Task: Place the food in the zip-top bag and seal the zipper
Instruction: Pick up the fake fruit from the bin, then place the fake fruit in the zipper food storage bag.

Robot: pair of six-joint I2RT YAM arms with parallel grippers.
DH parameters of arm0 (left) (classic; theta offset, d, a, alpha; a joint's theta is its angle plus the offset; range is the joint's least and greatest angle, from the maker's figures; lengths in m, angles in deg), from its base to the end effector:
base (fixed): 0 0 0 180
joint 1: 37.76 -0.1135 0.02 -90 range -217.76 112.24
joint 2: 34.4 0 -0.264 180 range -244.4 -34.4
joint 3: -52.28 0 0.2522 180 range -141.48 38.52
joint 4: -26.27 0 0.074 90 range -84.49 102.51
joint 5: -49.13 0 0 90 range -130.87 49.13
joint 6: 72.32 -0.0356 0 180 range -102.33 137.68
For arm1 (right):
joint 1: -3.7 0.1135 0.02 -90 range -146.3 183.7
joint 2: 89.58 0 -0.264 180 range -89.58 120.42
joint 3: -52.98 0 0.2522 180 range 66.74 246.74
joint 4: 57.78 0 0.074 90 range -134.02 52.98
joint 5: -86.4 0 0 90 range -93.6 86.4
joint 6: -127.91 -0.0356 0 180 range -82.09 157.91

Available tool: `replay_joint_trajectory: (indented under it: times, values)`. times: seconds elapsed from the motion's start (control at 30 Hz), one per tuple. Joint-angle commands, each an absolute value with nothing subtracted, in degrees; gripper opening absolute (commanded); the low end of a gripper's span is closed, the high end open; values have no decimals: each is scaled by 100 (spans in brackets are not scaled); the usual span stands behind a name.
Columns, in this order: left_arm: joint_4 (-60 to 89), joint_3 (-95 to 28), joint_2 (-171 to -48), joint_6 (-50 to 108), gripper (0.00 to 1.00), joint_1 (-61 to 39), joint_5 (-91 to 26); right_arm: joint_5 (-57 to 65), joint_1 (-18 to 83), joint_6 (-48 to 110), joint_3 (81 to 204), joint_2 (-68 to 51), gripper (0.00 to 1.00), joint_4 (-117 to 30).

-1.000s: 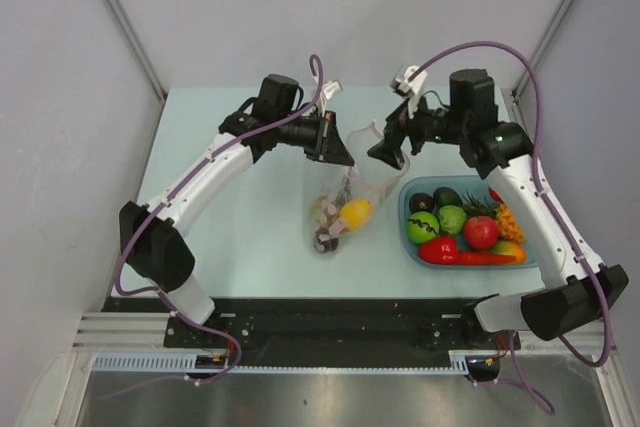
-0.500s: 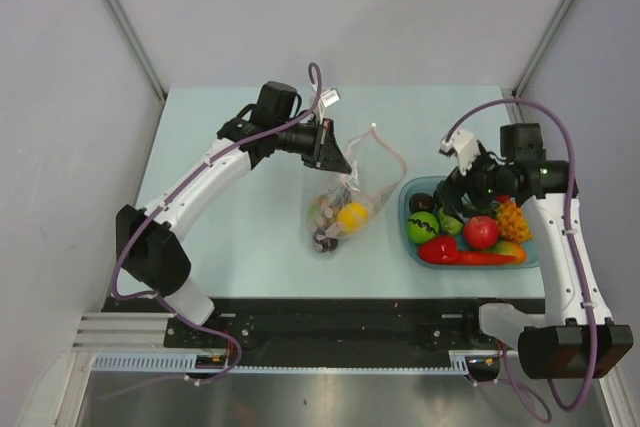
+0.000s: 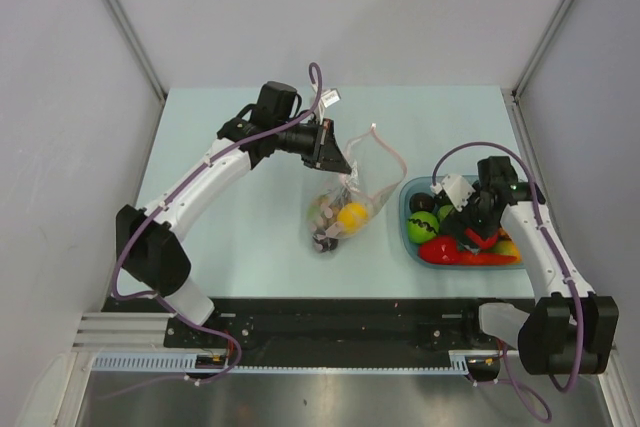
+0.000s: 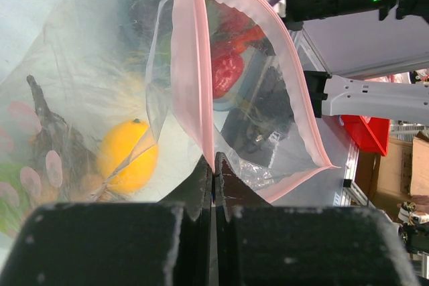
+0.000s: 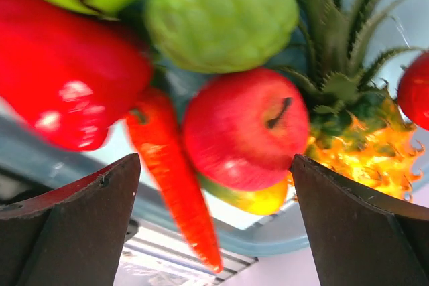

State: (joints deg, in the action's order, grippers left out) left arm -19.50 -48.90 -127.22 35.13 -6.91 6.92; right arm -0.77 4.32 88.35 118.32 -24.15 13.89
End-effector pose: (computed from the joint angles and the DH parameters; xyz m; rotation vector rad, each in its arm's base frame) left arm 0.2958 -0.2074 0.3544 0.7570 2.1925 -1.3740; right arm 0.1967 0.0039 0.2491 -1.2296 2.5484 -0.1279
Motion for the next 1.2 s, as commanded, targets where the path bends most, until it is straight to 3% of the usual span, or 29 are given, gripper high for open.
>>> replay_joint_trajectory:
  times: [0.0,0.3,0.33,0.37,0.47,0.6,0.87,1.1,1.17]
  values:
    - [-1834,-4885,-12458,3358,0,-665,791,-729,414,8845,11474,-2288,100,688]
    - [-1816,-4858,-12457,3402,0,-674,756,-800,457,8836,11174,-2076,99,256]
    - [-1808,-4867,-12466,3402,0,-665,756,-721,457,8836,11192,-2059,95,265]
    - [-1816,-4885,-12475,3402,0,-665,756,-668,457,8810,11322,-2067,85,395]
    - [-1825,-4911,-12466,3393,0,-674,721,-326,466,8643,11909,-2225,66,912]
    - [-1782,-4885,-12458,3429,0,-665,712,770,808,7916,13111,-2524,57,1652]
    - [-1667,-4867,-12501,3516,0,-612,624,2645,1783,6060,15629,-2104,57,988]
    - [-1641,-4867,-12467,3569,0,-568,501,2716,2909,5558,15868,-1585,58,177]
    - [-1614,-4824,-12414,3569,0,-568,474,2637,3120,5662,15623,-1558,63,142]
